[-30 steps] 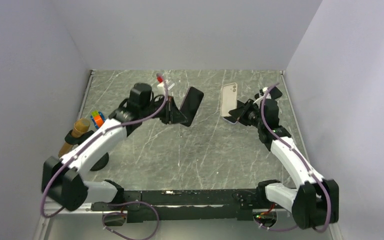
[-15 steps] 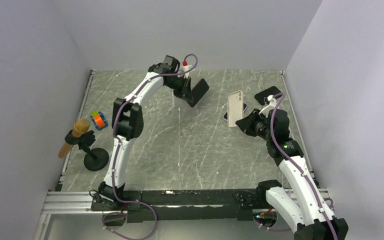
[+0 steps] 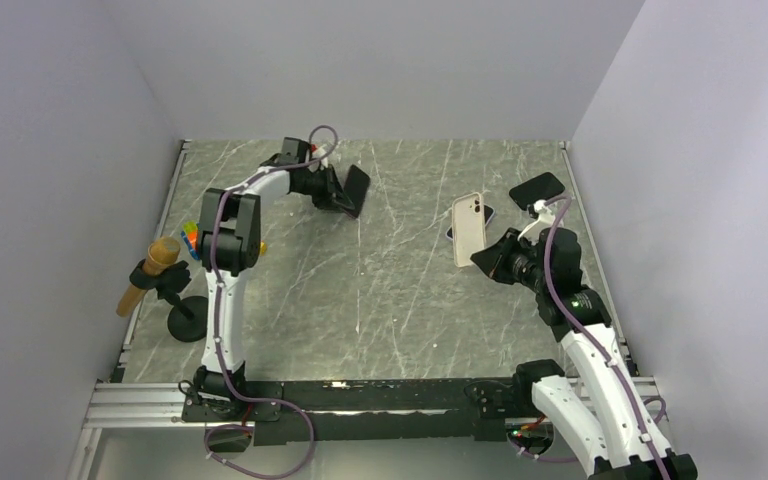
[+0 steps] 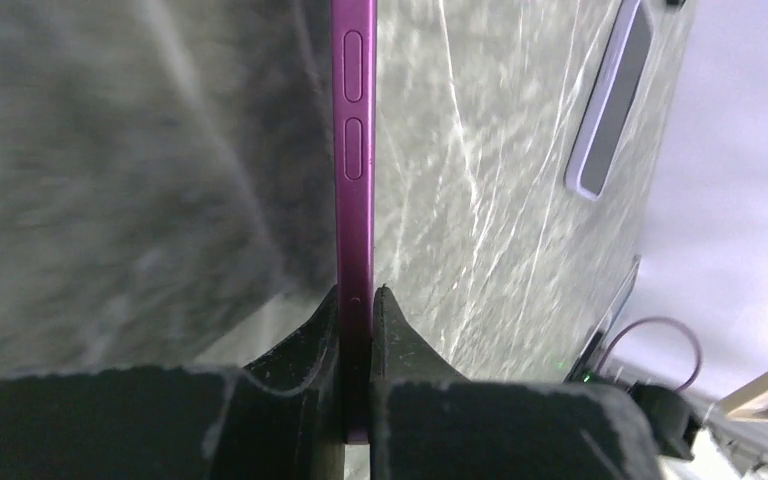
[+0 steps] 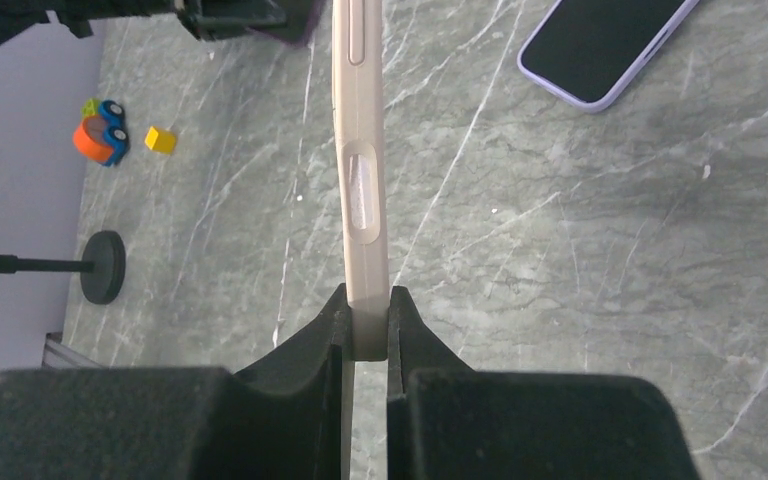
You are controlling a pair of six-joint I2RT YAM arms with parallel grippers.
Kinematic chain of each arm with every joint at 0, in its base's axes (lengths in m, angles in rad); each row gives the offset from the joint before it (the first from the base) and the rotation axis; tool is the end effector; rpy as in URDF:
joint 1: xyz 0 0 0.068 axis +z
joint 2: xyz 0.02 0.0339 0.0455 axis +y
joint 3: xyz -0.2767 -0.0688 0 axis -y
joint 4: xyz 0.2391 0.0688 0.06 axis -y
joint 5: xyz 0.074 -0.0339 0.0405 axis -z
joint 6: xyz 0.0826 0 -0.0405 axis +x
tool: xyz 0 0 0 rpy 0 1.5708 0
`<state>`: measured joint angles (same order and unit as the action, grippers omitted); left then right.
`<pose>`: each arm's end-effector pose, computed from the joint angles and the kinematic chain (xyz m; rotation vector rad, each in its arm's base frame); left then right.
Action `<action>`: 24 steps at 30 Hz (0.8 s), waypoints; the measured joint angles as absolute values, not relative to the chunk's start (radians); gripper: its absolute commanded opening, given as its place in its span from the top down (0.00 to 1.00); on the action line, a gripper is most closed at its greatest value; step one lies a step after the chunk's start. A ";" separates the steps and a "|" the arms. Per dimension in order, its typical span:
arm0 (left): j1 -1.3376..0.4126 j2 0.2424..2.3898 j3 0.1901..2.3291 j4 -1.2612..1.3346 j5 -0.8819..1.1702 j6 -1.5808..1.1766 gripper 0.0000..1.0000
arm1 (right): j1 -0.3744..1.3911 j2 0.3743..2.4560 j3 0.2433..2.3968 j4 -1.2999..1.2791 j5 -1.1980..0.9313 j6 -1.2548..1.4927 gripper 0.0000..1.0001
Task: Take the phone out of the phone case
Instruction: Place the phone at the center of the board.
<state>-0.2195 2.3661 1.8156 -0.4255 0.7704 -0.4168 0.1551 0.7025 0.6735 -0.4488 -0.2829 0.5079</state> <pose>0.5022 -0.1710 0.1229 0.0642 2.5707 -1.2274 0.1799 0.0515 0.2748 0.1889 2.0932 0.6965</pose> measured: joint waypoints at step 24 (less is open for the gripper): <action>-0.117 2.437 1.971 -0.511 0.720 -0.435 0.32 | 0.155 0.733 0.651 -0.432 -0.323 0.544 1.00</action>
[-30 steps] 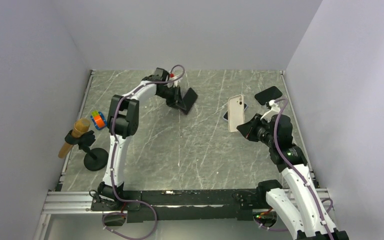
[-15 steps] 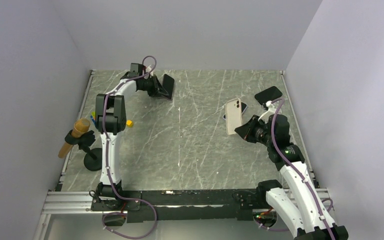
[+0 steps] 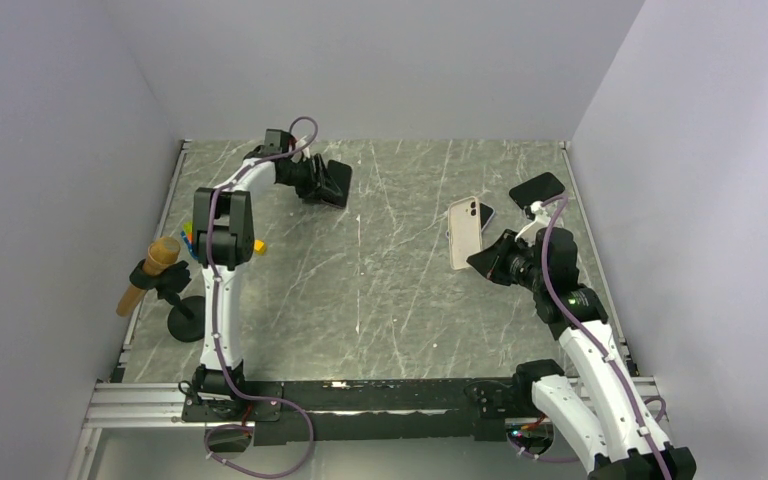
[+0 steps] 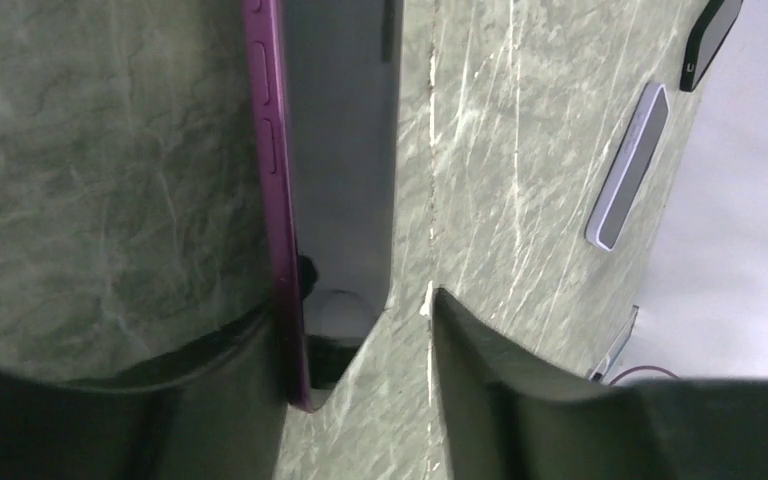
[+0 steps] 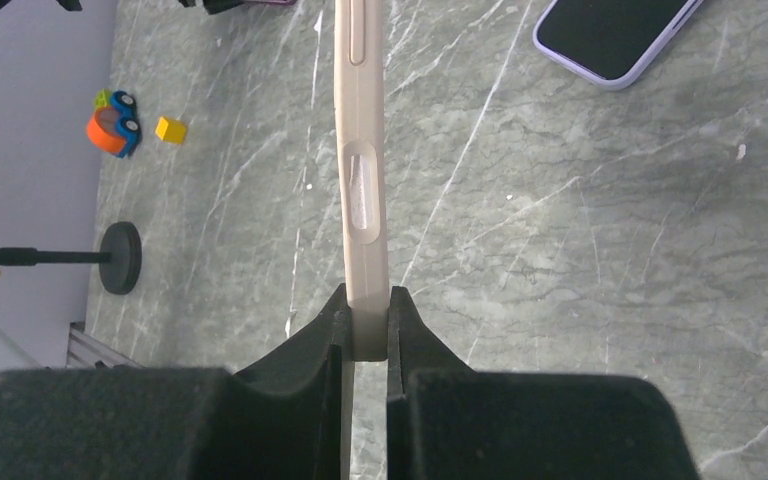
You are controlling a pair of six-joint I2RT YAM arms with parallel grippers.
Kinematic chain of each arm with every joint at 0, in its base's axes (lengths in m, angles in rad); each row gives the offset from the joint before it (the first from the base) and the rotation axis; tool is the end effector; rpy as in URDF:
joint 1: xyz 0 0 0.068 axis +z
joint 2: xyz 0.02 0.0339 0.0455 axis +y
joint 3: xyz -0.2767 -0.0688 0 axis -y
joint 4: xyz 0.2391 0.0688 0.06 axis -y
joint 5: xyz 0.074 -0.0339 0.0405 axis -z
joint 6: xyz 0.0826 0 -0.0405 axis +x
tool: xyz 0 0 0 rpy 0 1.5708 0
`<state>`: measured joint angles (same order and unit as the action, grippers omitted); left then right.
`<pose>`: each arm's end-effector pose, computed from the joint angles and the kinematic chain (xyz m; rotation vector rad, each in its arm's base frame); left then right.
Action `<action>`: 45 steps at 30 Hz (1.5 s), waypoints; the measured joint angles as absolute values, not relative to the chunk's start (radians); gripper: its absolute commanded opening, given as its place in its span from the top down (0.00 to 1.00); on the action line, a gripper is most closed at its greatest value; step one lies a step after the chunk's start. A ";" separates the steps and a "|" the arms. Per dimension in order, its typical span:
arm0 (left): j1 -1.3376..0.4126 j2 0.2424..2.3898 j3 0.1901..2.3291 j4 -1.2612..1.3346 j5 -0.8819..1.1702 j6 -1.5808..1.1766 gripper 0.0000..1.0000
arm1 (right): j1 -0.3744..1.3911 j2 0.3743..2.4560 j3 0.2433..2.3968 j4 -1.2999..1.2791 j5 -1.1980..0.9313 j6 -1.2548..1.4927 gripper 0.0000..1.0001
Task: Take the phone out of the phone case
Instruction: Place the phone at the center of the board, then place the phone case at the center of the board.
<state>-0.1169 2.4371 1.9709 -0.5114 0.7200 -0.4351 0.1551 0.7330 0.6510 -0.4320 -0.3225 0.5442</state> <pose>0.5374 -0.1179 0.1260 -0.1140 2.5553 -1.1319 0.1839 0.0553 0.2640 0.2140 2.1355 0.7538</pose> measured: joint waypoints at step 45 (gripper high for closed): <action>-0.264 1.063 1.338 -0.441 -0.272 -0.205 0.01 | 0.907 2.099 1.377 -0.682 -0.997 -0.220 0.72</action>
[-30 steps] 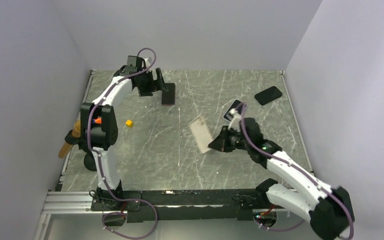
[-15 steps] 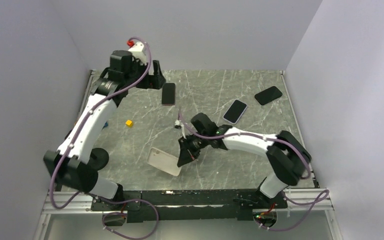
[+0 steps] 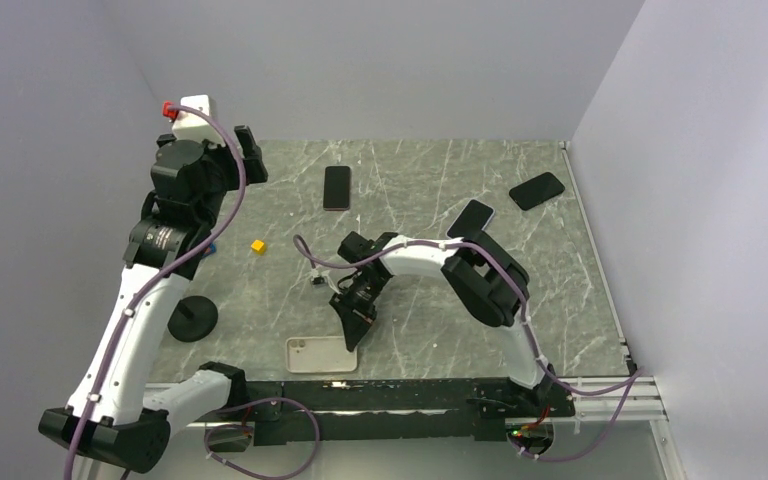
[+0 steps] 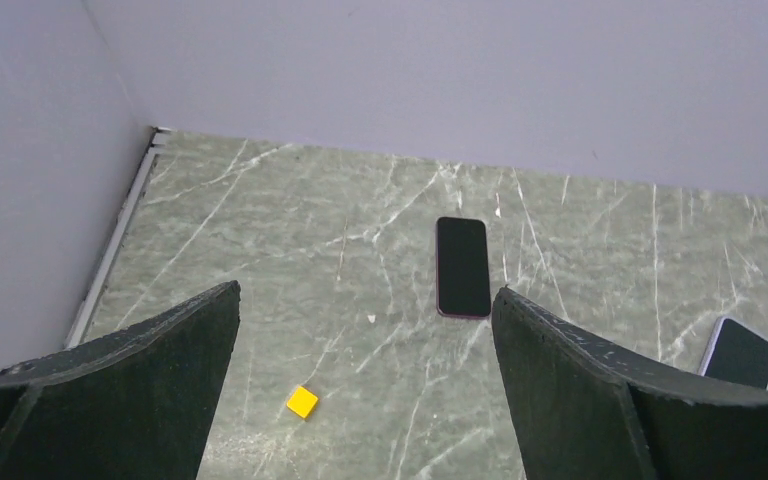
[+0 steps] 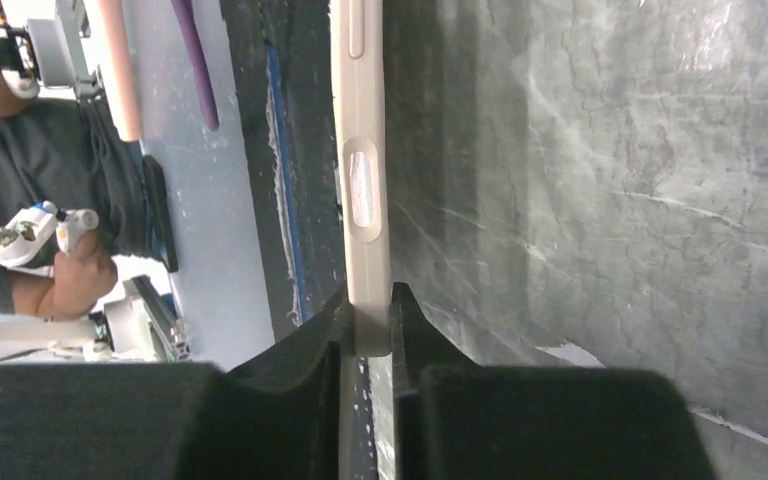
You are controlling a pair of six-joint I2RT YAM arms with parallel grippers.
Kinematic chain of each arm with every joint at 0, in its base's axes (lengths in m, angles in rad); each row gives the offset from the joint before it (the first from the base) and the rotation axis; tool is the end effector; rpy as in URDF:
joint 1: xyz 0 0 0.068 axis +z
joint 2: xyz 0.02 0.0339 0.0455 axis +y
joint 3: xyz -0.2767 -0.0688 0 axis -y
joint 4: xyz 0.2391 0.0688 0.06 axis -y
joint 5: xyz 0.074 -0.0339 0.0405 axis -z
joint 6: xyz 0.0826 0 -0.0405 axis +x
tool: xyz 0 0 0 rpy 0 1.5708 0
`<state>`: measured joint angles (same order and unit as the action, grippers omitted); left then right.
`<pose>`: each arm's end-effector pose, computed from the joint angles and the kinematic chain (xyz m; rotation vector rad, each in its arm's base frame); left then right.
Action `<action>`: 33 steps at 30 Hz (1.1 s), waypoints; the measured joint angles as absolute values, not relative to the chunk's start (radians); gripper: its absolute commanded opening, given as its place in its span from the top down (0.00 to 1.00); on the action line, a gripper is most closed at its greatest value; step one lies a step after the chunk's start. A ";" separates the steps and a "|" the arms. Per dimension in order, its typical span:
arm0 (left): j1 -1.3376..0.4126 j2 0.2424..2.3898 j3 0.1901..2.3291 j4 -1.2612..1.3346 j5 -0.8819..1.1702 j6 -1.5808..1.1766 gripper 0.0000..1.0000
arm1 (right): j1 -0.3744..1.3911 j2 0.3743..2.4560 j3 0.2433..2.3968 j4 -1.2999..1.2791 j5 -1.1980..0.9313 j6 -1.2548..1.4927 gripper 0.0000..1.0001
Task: Take the phone out of the phone case
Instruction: Place the phone case at the center of the board, then pick up the phone at the center of the board.
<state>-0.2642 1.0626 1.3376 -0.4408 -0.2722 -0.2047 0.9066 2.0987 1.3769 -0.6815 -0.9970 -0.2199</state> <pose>0.2477 -0.0440 0.4526 -0.1482 1.7253 -0.1092 0.1909 0.3564 0.1224 1.4890 -2.1354 -1.4065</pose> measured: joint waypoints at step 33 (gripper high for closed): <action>-0.233 1.124 1.339 -0.423 -0.152 -0.254 0.04 | 0.265 2.050 1.515 -0.736 0.413 1.031 0.00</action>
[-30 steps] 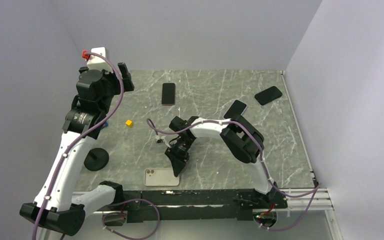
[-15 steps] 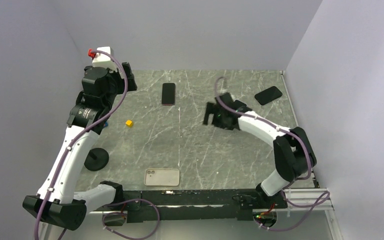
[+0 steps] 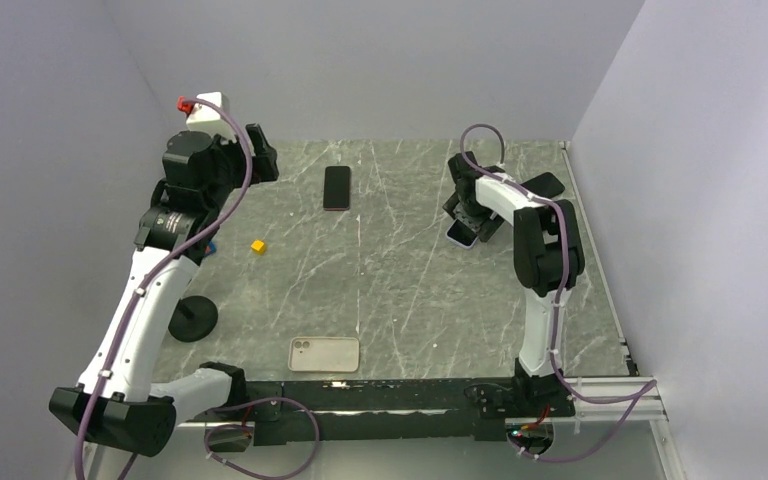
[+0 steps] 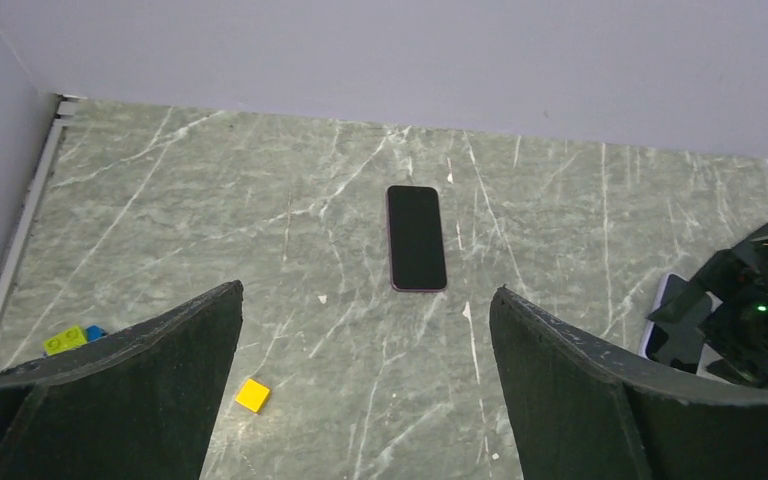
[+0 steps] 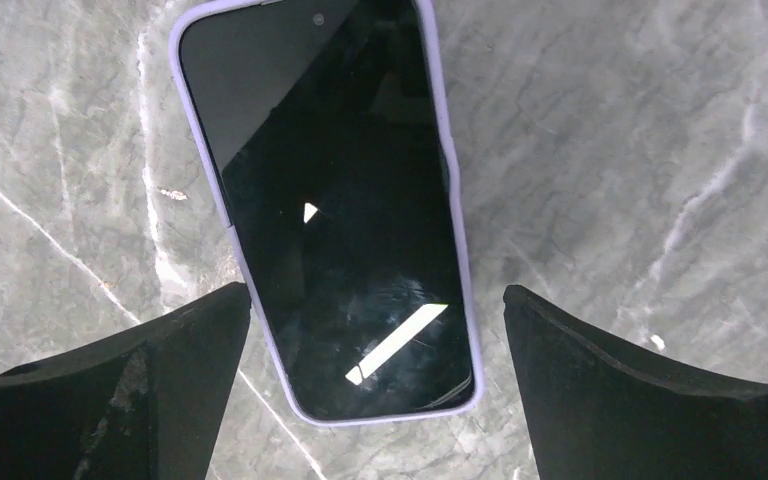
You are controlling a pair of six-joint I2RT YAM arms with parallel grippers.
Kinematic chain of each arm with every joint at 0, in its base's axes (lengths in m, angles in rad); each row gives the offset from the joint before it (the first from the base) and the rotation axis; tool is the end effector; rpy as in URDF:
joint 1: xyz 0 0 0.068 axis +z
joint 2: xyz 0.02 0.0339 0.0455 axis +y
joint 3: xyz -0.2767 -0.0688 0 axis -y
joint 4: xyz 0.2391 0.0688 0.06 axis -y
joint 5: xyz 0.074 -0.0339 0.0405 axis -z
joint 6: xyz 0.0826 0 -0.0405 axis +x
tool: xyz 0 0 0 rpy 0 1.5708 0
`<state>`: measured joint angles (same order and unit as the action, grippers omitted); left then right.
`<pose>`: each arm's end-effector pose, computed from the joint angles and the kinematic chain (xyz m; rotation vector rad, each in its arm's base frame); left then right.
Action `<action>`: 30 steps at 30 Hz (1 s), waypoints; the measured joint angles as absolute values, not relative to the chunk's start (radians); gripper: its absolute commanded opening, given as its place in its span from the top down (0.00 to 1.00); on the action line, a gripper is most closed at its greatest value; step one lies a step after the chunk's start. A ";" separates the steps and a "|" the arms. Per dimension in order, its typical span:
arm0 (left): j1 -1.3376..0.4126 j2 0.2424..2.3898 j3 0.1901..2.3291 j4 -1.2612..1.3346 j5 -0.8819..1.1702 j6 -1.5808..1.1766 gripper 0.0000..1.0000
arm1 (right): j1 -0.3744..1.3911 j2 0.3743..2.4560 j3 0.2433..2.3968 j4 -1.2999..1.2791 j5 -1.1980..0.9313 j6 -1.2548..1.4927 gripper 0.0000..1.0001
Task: Take the phone out of the phone case
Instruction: Pick up the phone at the center of the board.
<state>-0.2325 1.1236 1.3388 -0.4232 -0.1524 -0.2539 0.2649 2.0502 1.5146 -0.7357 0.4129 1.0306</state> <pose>0.2689 -0.0508 0.4405 -0.1291 1.7767 -0.2155 0.4218 0.0801 0.1456 1.0678 2.4273 -0.2014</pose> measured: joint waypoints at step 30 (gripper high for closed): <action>-0.133 1.183 1.306 -0.355 0.189 -0.350 0.12 | 0.171 2.093 1.531 -0.623 0.176 0.602 0.77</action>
<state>-0.1333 1.1828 1.3064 -0.3553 0.1890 -0.3500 0.1715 2.0933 1.5311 -0.6228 0.1757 0.6018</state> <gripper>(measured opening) 0.877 0.774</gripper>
